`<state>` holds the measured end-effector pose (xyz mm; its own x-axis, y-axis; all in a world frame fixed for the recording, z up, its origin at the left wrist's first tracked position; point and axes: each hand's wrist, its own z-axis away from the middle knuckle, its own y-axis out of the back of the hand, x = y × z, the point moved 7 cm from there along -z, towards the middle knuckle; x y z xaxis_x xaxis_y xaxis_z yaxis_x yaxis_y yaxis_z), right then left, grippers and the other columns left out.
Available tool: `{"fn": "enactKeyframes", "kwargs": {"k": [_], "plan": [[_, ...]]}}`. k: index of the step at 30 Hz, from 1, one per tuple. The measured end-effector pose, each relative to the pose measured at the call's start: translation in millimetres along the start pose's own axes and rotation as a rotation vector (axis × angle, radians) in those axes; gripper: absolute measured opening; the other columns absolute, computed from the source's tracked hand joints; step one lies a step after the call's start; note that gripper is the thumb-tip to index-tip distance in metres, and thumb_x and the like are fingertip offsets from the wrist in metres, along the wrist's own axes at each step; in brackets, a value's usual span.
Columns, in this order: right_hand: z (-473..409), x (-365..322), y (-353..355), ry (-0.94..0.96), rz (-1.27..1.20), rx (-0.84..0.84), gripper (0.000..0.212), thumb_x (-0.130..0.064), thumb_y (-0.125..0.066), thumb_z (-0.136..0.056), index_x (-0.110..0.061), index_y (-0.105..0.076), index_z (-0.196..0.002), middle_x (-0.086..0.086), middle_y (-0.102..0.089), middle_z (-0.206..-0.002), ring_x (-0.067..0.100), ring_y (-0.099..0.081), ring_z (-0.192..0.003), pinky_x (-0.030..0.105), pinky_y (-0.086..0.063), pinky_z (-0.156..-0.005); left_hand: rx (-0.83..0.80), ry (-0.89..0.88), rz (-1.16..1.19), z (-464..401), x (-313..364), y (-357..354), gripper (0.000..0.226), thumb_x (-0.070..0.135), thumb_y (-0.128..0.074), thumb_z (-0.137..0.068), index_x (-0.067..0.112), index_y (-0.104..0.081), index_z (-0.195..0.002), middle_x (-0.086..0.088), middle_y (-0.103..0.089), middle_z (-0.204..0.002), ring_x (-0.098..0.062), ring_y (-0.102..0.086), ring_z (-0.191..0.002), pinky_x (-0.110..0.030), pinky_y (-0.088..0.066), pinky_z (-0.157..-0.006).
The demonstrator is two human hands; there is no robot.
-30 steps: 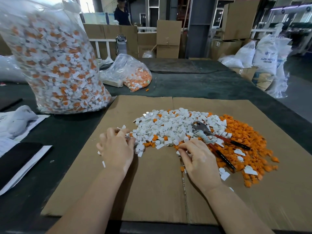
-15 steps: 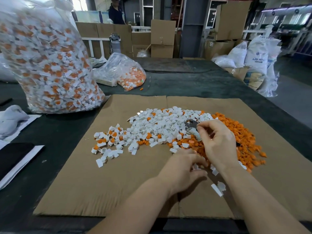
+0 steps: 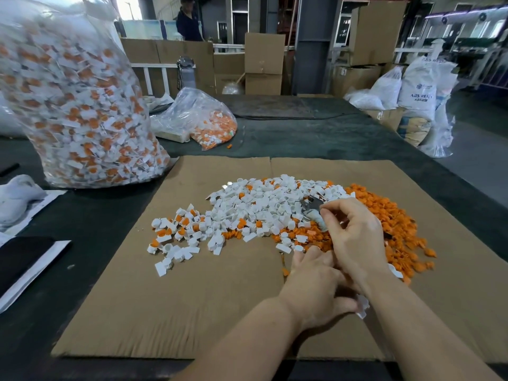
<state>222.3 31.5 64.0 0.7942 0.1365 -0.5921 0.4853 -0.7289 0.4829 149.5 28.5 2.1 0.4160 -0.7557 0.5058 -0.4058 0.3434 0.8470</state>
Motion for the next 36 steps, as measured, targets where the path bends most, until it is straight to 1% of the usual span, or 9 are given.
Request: {"fn": "enactKeyframes", "kwargs": {"k": [5, 9, 13, 18, 20, 24, 29, 32, 36], "plan": [[-0.7, -0.8, -0.4, 0.012, 0.008, 0.005, 0.006, -0.005, -0.064, -0.085, -0.009, -0.067, -0.085, -0.003, -0.061, -0.082, 0.014, -0.057, -0.080, 0.033, -0.049, -0.073, 0.128, 0.064, 0.017, -1.1, -14.2, 13.6, 0.024, 0.048, -0.063, -0.082, 0.028, -0.071, -0.095, 0.008, -0.047, -0.106, -0.015, -0.029, -0.100, -0.033, -0.021, -0.085], [2.9, 4.9, -3.4, -0.004, 0.048, -0.029, 0.005, -0.005, -0.064, -0.085, -0.008, -0.068, -0.085, 0.001, -0.064, -0.083, 0.015, -0.057, -0.079, 0.026, -0.046, -0.070, 0.369, 0.284, 0.137, 4.3, -56.8, 46.6, 0.026, 0.043, -0.060, -0.087, 0.026, -0.067, -0.105, 0.011, -0.043, -0.102, -0.011, -0.035, -0.107, -0.028, -0.027, -0.091], [9.6, 11.1, -13.8, -0.031, 0.195, -0.147, 0.007, -0.005, -0.065, -0.084, -0.006, -0.070, -0.088, 0.005, -0.067, -0.087, 0.020, -0.059, -0.087, 0.027, -0.043, -0.076, 0.516, 0.481, 0.286, 17.4, -92.9, 65.3, 0.023, 0.034, -0.058, -0.091, 0.022, -0.063, -0.111, 0.005, -0.058, -0.103, -0.012, -0.053, -0.097, -0.021, -0.037, -0.079], [16.0, 14.5, -26.4, -0.055, 0.346, -0.332, 0.010, -0.011, -0.061, -0.086, -0.015, -0.069, -0.091, -0.001, -0.067, -0.093, 0.018, -0.059, -0.092, 0.040, -0.045, -0.088, 0.512, 0.516, 0.251, 24.7, -106.0, 62.7, 0.025, 0.026, -0.055, -0.094, 0.019, -0.062, -0.117, 0.001, -0.063, -0.110, -0.008, -0.049, -0.091, -0.018, -0.035, -0.077], [15.7, 15.6, -27.7, -0.062, 0.388, -0.365, 0.015, -0.013, -0.058, -0.088, -0.019, -0.070, -0.094, -0.005, -0.067, -0.095, 0.015, -0.059, -0.093, 0.038, -0.043, -0.091, 0.512, 0.505, 0.236, 24.6, -105.7, 62.7, 0.024, 0.023, -0.055, -0.095, 0.019, -0.063, -0.118, 0.002, -0.062, -0.111, -0.010, -0.052, -0.093, -0.019, -0.037, -0.080], [15.6, 21.5, -31.2, -0.090, 0.546, -0.430, 0.025, -0.012, -0.052, -0.087, -0.029, -0.066, -0.098, -0.011, -0.064, -0.102, 0.011, -0.054, -0.100, 0.032, -0.028, -0.092, 0.539, 0.524, 0.257, 25.9, -107.6, 63.9, 0.027, 0.019, -0.055, -0.095, 0.020, -0.060, -0.121, 0.003, -0.063, -0.109, -0.012, -0.055, -0.097, -0.021, -0.041, -0.085], [17.0, 25.3, -41.2, -0.093, 0.585, -0.485, 0.018, -0.035, -0.062, -0.087, -0.033, -0.065, -0.105, -0.011, -0.061, -0.106, 0.012, -0.051, -0.106, 0.034, -0.028, -0.093, 0.556, 0.512, 0.232, 25.6, -108.8, 64.2, 0.015, 0.013, -0.058, -0.092, 0.018, -0.069, -0.100, 0.013, -0.054, -0.093, -0.007, -0.053, -0.088, -0.015, -0.039, -0.079], [17.8, 25.6, -44.3, -0.078, 0.601, -0.443, 0.016, -0.032, -0.058, -0.091, -0.032, -0.064, -0.105, -0.010, -0.062, -0.106, 0.012, -0.052, -0.105, 0.033, -0.028, -0.094, 0.554, 0.512, 0.231, 25.3, -109.6, 64.4, 0.015, 0.013, -0.058, -0.092, 0.018, -0.071, -0.098, 0.013, -0.053, -0.092, -0.003, -0.049, -0.086, -0.002, -0.033, -0.069], [18.8, 26.5, -46.5, -0.092, 0.551, -0.390, 0.014, -0.027, -0.056, -0.093, -0.027, -0.066, -0.102, -0.007, -0.065, -0.103, 0.014, -0.054, -0.101, 0.032, -0.027, -0.094, 0.518, 0.542, 0.287, 23.1, -112.2, 61.4, 0.016, 0.025, -0.062, -0.089, 0.021, -0.073, -0.080, 0.009, -0.063, -0.090, -0.003, -0.052, -0.082, -0.011, -0.029, -0.066]]}}
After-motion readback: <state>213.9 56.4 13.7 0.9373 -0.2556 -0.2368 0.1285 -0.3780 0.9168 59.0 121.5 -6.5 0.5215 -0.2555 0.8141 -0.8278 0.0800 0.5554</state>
